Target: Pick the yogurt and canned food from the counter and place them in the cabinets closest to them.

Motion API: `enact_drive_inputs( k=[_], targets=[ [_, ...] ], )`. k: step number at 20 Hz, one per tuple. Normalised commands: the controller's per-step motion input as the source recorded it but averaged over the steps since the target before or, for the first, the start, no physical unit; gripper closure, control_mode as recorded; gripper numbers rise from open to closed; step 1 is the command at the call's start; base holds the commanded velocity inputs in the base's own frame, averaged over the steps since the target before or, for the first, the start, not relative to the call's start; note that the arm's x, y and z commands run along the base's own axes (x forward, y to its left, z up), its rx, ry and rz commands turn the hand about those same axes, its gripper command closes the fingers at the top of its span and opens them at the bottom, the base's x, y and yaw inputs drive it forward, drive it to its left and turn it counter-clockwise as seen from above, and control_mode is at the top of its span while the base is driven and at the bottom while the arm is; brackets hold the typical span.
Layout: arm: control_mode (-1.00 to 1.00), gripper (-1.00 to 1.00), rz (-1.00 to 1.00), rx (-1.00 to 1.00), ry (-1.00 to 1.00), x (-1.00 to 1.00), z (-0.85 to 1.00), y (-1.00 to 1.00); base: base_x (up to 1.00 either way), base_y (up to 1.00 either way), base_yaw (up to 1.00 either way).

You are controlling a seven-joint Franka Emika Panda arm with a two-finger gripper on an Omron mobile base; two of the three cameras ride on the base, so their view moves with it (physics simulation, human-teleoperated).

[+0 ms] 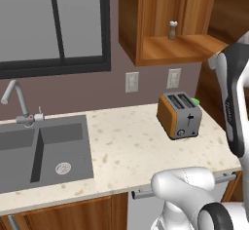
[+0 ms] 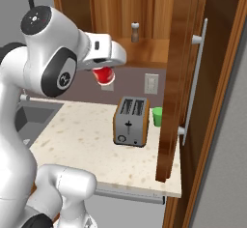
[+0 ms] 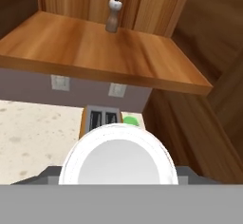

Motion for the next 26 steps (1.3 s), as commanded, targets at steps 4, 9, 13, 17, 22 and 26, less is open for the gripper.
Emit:
enact_drive_inputs(
  k=[4,9,13,17,22,26],
  targets=[
    [-1.0,1.0,-0.04,0.01,0.05,0.24,0.26,0.0,0.0,0.0,0.0],
    [-1.0,1.0,-0.01,0.02,0.08,0.15,0.46,0.0,0.0,0.0,0.0],
    [-1.0,1.0,0.0,0.0,0.0,0.19,0.09,0.0,0.0,0.0,0.0],
    [-1.0,1.0,0.0,0.0,0.0,0.09,0.0,0.0,0.0,0.0,0.0],
    [-1.0,1.0,0.0,0.0,0.0,0.13,-0.11,0.0,0.0,0.0,0.0],
    [-1.0,1.0,0.0,0.0,0.0,0.15,-0.03,0.0,0.0,0.0,0.0]
  ],
)
